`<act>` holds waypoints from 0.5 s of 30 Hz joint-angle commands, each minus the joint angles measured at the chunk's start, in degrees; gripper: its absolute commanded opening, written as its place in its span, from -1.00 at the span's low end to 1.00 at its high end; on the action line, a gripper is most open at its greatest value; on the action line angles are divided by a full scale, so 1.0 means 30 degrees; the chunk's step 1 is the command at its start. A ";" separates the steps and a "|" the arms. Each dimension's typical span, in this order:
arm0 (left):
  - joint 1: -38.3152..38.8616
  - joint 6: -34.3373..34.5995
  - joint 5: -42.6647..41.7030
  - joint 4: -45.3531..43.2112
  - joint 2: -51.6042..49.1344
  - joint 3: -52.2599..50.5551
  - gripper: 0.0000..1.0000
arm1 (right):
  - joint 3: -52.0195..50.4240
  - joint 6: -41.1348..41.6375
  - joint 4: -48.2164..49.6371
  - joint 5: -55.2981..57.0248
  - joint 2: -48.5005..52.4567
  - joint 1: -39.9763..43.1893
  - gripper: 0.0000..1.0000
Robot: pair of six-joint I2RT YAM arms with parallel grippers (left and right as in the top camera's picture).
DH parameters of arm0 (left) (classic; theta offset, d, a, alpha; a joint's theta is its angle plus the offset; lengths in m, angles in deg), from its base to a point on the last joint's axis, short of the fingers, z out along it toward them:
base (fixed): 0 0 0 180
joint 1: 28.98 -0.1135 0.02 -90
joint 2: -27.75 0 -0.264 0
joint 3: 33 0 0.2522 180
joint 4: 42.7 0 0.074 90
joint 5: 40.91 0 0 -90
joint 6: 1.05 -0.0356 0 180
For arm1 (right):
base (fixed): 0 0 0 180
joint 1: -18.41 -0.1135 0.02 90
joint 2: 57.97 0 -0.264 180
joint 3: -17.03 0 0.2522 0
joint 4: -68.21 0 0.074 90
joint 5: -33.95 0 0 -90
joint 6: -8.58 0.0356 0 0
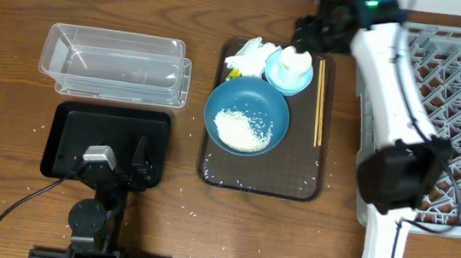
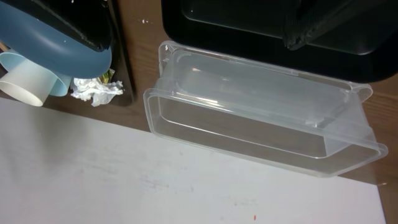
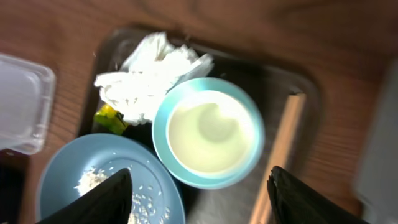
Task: Sort waste into correct bins and load items into the dishwasher rack
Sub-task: 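Move the right gripper back to the white cup on the tray, then grasp the white cup from the blue bowl with the right gripper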
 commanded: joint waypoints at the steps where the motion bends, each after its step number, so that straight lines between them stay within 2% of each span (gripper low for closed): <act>1: 0.0007 -0.0262 -0.0036 0.0699 0.0131 -0.0299 0.81 | 0.0372 0.0474 0.0532 0.0954 0.0714 -0.0962 0.22; 5: 0.0007 -0.0262 -0.0036 0.0699 0.0131 -0.0299 0.81 | 0.0372 0.1086 0.1231 0.3308 0.1464 -0.1887 0.10; 9: 0.0007 -0.0262 -0.0036 0.0699 0.0131 -0.0299 0.82 | 0.0357 0.1188 0.1421 0.6251 0.2084 -0.2688 0.12; 15: 0.0015 -0.0262 -0.0036 0.0699 0.0131 -0.0299 0.81 | 0.0299 0.1603 0.1515 0.6972 0.3213 -0.3220 0.08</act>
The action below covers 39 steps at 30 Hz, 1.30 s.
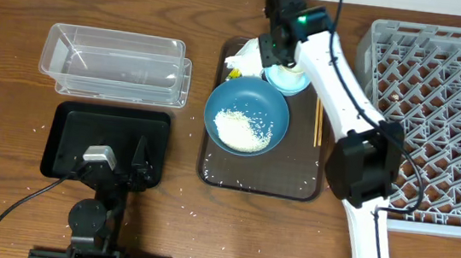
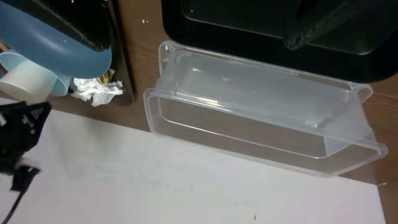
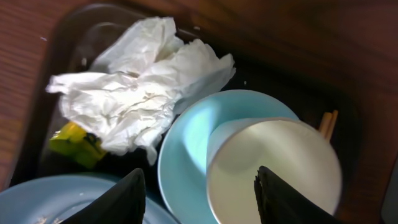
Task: Sort waste into correct bins and load items into the dishwasher rack
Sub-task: 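Grasp the white cup from the blue bowl with the right gripper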
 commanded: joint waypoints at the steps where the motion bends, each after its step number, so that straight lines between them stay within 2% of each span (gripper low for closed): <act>1: 0.0007 -0.0262 -0.0029 0.0699 0.0131 -0.0299 0.81 | 0.0299 0.0867 0.0000 0.1253 0.1107 -0.0131 0.05; 7: 0.0007 -0.0262 -0.0029 0.0692 0.0131 -0.0299 0.82 | 0.0299 0.1064 0.0015 0.1107 0.1712 -0.0153 -0.06; 17: 0.0007 -0.0262 -0.0029 0.0699 0.0131 -0.0299 0.81 | 0.0328 0.1056 -0.0175 0.1107 0.0423 -0.0182 -0.16; 21: 0.0007 -0.0262 -0.0029 0.0699 0.0131 -0.0299 0.82 | 0.0328 0.1056 -0.0277 0.1107 0.0168 -0.0124 -0.38; 33: 0.0007 -0.0262 -0.0029 0.0699 0.0131 -0.0299 0.81 | 0.0328 0.1064 -0.0525 0.1107 0.0168 -0.0124 -0.73; 39: 0.0007 -0.0262 -0.0029 0.0699 0.0131 -0.0299 0.81 | 0.0335 0.1056 -0.0707 0.0933 -0.0058 -0.0124 -0.98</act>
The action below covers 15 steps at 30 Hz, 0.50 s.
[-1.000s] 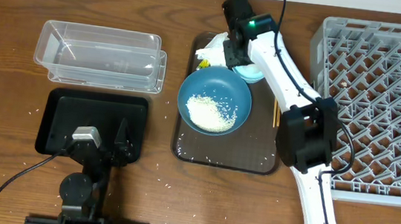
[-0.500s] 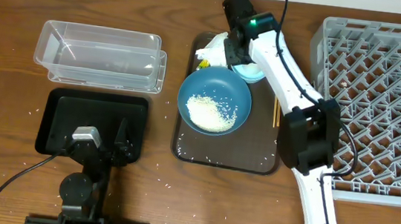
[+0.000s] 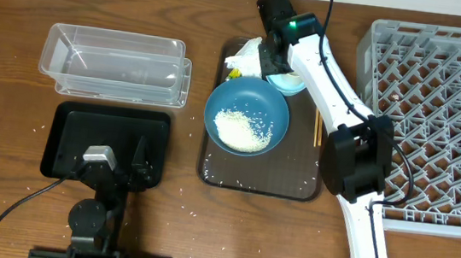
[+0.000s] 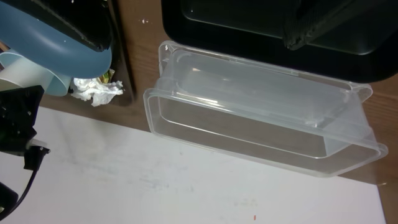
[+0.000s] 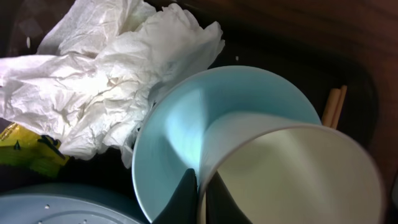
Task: Sort waste into correct bins and load items into the dishwasher rack
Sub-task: 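Grasp the white cup from the blue bowl with the right gripper, then carry the white cup to the dish rack and place it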
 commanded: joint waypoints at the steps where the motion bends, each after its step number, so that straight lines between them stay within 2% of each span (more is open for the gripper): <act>1: 0.0007 -0.0262 -0.0029 0.0699 0.0131 -0.0299 0.82 | 0.0386 0.0066 -0.0153 -0.0153 -0.1180 -0.0044 -0.98; 8: 0.0007 -0.0262 -0.0029 0.0699 0.0131 -0.0299 0.82 | 0.1122 -0.0036 -0.0918 -0.0852 -0.4240 0.1049 -0.98; 12: 0.0007 -0.0262 -0.0029 0.0699 0.0131 -0.0299 0.81 | 0.1158 -0.1756 -0.0969 -0.2732 -0.6827 0.3009 -0.98; 15: 0.0007 -0.0262 -0.0029 0.0699 0.0131 -0.0299 0.81 | 0.1158 -0.2025 -0.1158 -0.4197 -0.8218 0.5348 -0.98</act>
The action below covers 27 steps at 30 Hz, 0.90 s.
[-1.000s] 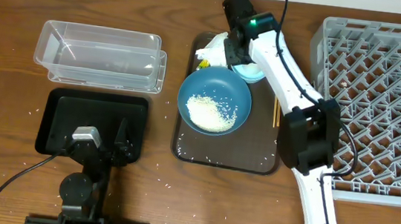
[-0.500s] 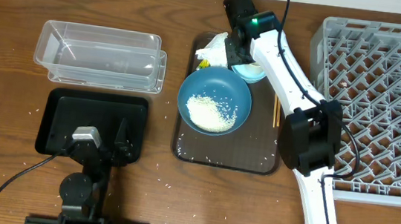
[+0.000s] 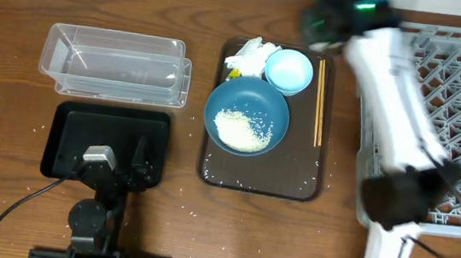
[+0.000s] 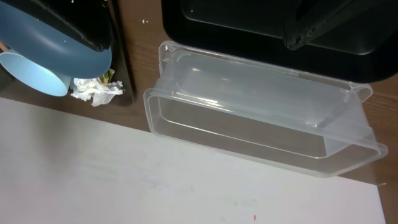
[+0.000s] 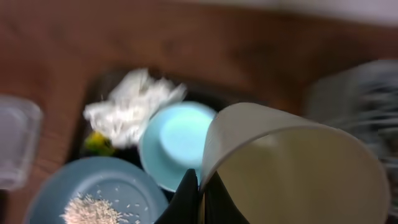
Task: Sort waste into correct bins and load items into the dishwasher rack
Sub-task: 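Carry the white cup to the dish rack and place it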
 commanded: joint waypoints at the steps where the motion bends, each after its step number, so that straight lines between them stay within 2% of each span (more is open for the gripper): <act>1: 0.0007 -0.0262 -0.0029 0.0699 0.0131 -0.0299 0.82 | 0.0583 -0.0903 -0.0233 -0.2106 -0.2025 0.3060 -0.98; 4: 0.0007 -0.0262 -0.0029 0.0699 0.0131 -0.0299 0.82 | 0.0583 -0.1180 -0.0160 -0.4903 -0.2433 0.6237 -0.98; 8: 0.0007 -0.0262 -0.0029 0.0699 0.0131 -0.0299 0.82 | 0.0430 -0.2841 0.0393 -1.0550 -0.2076 1.0666 -0.98; 12: 0.0007 -0.0262 -0.0029 0.0699 0.0131 -0.0299 0.81 | -0.0058 -0.4102 0.1654 -1.5263 -0.1217 1.3850 -0.98; 19: 0.0007 -0.0262 -0.0029 0.0699 0.0131 -0.0299 0.82 | -0.0226 -0.3956 0.2980 -1.8221 0.1515 1.6903 -0.98; 27: 0.0007 -0.0262 -0.0029 0.0699 0.0131 -0.0299 0.82 | -0.0226 -0.3810 0.7191 -2.5769 0.5297 1.8680 -0.98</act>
